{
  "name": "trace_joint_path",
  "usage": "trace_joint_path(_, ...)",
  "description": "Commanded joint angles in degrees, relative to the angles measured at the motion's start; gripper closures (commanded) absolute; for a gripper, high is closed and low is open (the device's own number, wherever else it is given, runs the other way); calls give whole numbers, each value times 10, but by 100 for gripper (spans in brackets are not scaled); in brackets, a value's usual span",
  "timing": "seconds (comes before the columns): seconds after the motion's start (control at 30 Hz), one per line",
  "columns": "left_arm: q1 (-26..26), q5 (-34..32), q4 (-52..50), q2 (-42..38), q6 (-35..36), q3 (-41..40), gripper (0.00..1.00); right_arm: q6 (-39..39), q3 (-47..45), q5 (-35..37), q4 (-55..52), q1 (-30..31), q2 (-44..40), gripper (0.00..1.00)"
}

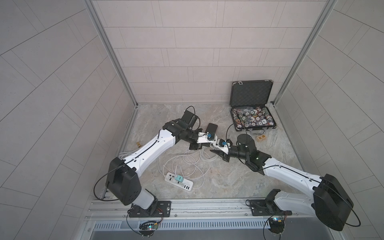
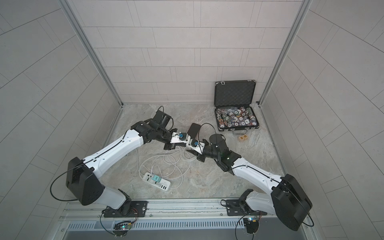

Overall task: Plug the charging cable into the phone
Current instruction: Adjust the charging cable.

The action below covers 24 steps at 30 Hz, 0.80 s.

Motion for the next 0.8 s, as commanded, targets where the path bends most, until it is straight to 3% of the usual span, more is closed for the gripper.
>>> trace_joint_path(0.0, 0, 24, -23, 5, -8, 14, 100, -4, -8, 15, 36, 3, -6, 74)
trace_joint_path(0.4, 0, 33, -28, 8, -9, 16, 100, 19, -22, 3, 62, 3, -3, 99)
trace_joint_path(0.43, 0, 32, -27, 8, -10, 17, 94, 20, -23, 2, 62, 3, -3, 100)
trace_joint_path(0.53, 1, 31, -26, 10, -16, 21, 60, 28, -30, 10, 68, 3, -5, 100)
trace_joint_path(0.57, 0, 31, -26, 10, -19, 23, 42, 36, -37, 18, 77, 3, -5, 100)
trace_joint_path(0.6, 1, 33, -24, 9, -25, 25, 15, 43, -43, 27, 88, 3, -6, 100)
trace_joint_path(0.63, 2, 35, -19, 9, -37, 27, 2, 50, -54, 36, 100, 2, -7, 100)
trace_joint_path(0.77, 9, 41, 12, 12, -111, 42, 0, 86, -84, 63, 120, -15, -12, 100)
